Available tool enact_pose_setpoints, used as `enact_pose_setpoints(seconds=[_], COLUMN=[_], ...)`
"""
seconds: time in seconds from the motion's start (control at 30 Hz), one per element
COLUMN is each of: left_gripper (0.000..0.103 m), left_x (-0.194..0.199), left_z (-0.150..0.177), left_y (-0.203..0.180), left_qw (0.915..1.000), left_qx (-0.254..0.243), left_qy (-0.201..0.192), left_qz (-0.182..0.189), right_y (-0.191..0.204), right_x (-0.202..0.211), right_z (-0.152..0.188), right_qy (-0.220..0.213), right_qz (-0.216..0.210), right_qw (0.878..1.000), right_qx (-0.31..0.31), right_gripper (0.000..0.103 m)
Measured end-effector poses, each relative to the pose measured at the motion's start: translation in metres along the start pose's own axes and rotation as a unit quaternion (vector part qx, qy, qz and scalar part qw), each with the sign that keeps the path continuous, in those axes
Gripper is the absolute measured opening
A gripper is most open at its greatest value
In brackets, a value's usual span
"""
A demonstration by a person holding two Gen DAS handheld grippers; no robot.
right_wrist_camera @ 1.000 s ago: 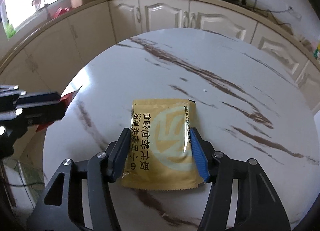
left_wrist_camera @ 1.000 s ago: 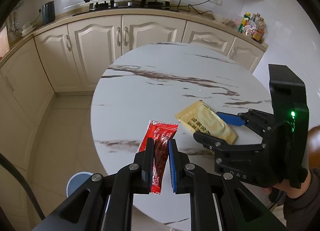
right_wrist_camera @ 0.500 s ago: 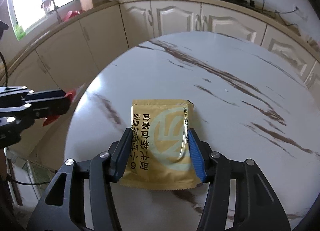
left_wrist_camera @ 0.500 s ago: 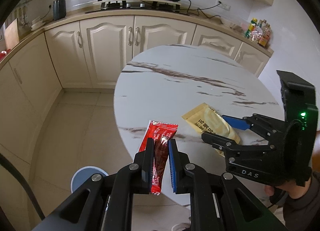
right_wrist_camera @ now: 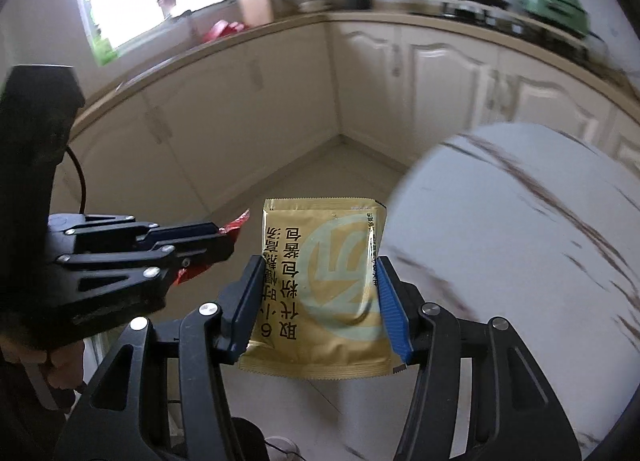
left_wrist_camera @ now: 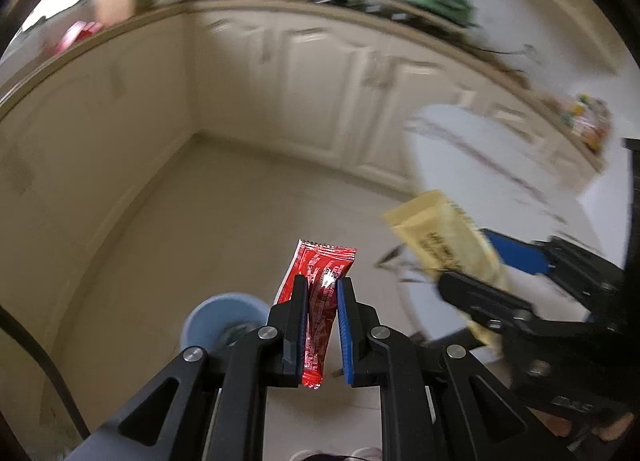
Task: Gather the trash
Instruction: 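Carry both packets over the blue bin and open both grippers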
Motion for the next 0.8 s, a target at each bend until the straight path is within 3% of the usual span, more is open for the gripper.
enact_pose_setpoints(seconds=[0.13, 0.3, 0.47, 0.57, 0.8], left_gripper=[0.01, 0.011, 0.014, 0.024, 0.029], left_x=[-0.02, -0.052, -0.085, -0.096, -0.111], left_z=[0.027, 0.05, 0.062, 0.067, 0.072], left_y=[0.055, 0.095, 0.133, 0.151, 0.17], left_qw=[0.9976, 0.9926, 0.9857, 0.9817, 0.9812], left_qx=[0.044, 0.068, 0.097, 0.104, 0.126], left_qy=[0.032, 0.064, 0.091, 0.1, 0.091], left_qz=[-0.041, -0.077, -0.104, -0.125, -0.114], right_y=[0.043, 0.078, 0.09, 0.096, 0.097], right_x=[-0.044, -0.112, -0.167, -0.194, -0.231], right_z=[0.009, 0.028, 0.044, 0.053, 0.068], right_qy=[0.029, 0.079, 0.118, 0.135, 0.166], right_qz=[-0.019, -0.036, -0.044, -0.045, -0.058], right_qw=[0.999, 0.996, 0.991, 0.989, 0.984], right_qx=[0.021, 0.038, 0.035, 0.039, 0.028], right_gripper=[0.052, 0.052, 0.052, 0.052, 0.053])
Point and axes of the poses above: each gripper's, at about its wrist camera, not at the fingertips, and x roughly against the way its jaws point, y to its left, z to its underside, the point moved 10 cm from there along -x, roughly the way its jaws point, and after that the axes turned 12 degrees about -x, right-handed, at the moved point
